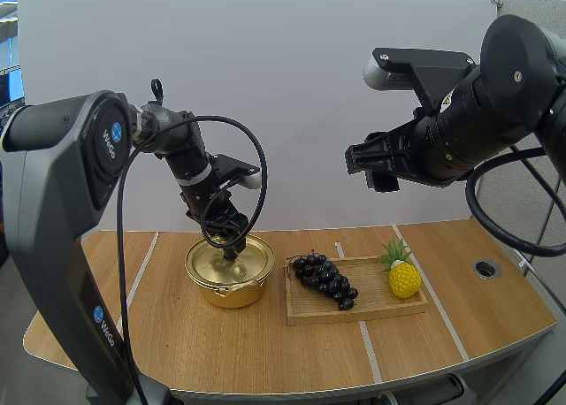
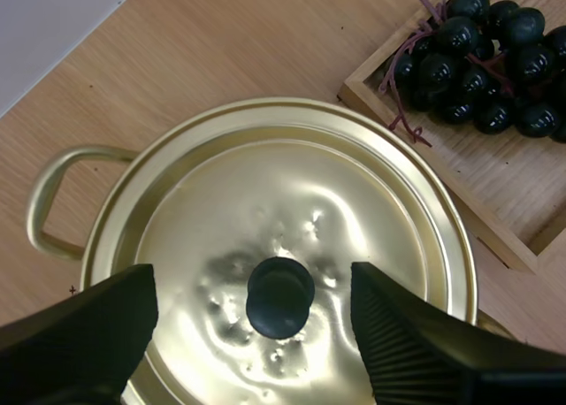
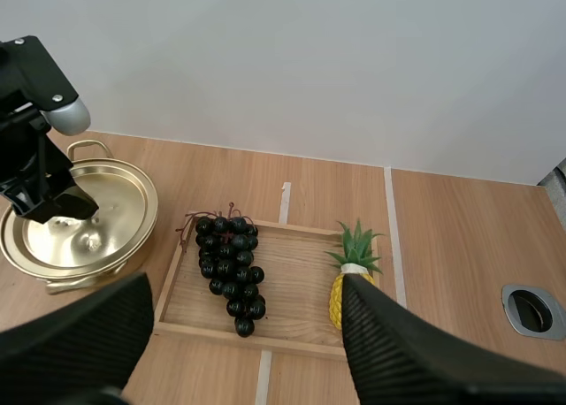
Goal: Open the pot, put the pineapple inside, and close it
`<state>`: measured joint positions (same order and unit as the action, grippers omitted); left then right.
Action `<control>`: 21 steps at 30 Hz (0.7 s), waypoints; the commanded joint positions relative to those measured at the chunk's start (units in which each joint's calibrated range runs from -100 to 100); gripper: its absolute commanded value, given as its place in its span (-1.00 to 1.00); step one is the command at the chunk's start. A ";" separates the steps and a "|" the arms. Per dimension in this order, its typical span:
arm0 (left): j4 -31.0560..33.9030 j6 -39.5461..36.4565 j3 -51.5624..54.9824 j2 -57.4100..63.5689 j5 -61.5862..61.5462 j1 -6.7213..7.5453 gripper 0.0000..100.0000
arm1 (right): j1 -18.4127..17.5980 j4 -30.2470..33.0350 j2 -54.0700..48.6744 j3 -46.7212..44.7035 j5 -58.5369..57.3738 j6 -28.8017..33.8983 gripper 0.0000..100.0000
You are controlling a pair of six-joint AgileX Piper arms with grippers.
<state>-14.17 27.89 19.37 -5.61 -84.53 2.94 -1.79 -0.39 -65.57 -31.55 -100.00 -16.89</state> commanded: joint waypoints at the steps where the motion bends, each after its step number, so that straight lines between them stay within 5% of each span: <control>1: -0.04 -0.51 -0.54 -0.59 -1.43 0.24 1.00 | 0.20 0.39 -0.19 0.37 0.00 0.10 1.00; 21: 0.11 -1.64 -0.54 -4.26 -0.79 0.24 1.00 | 0.20 0.39 -0.19 0.37 0.00 0.10 1.00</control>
<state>-13.79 26.77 19.30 -9.51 -85.12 2.94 -1.79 -0.39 -65.57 -31.55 -100.00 -16.89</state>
